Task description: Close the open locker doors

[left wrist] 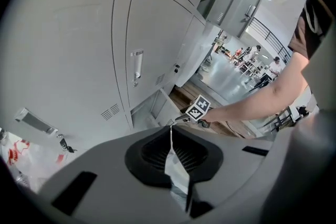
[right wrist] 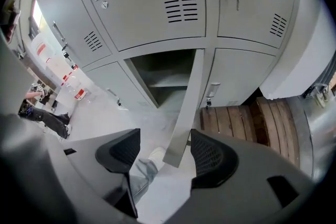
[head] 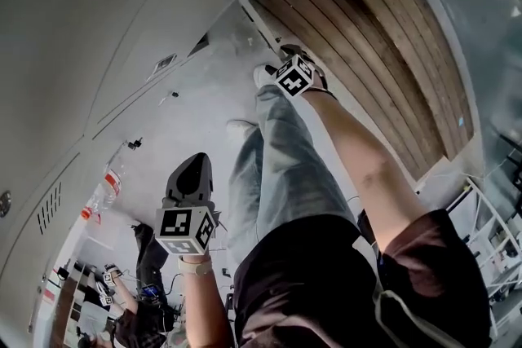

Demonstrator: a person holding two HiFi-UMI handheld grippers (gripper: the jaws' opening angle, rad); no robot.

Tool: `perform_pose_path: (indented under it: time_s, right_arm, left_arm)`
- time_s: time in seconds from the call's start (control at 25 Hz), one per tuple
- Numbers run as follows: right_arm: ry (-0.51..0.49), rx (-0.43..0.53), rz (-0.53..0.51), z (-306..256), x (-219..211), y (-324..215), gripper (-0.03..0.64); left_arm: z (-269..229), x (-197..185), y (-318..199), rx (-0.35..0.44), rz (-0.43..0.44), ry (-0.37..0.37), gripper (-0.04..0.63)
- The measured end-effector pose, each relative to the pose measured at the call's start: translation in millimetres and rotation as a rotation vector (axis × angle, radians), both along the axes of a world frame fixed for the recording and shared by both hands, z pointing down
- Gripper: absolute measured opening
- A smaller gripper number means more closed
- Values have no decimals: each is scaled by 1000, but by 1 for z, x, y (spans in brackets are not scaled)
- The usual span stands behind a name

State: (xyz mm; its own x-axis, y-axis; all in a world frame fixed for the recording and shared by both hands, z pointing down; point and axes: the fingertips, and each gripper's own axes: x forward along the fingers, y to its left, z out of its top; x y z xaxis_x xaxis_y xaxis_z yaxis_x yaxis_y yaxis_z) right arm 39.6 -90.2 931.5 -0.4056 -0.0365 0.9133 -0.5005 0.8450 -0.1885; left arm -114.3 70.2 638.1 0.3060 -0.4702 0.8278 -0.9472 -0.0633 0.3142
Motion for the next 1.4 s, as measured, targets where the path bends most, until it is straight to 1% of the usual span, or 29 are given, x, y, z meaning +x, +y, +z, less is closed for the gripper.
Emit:
perform_pose_path:
  time_s: [0.28,0.68,1.08,1.4]
  right_arm:
    - [-53,-34,-60,-5,-55,33,319]
    - [-93,-29,-177,-4,-119,48,319]
    - [-168,38,-250,-10,-192,37,333]
    - [-202,70,-279,-11,-225,25,355]
  left_arm:
    - [5,-14,32,-47,-15,-9,20]
    - [6,-40,56,-78,-53,-32,20]
    - [6,-66,60,-79,-75,-75,20]
    - [9,-69,56,-51,-79,-106,20]
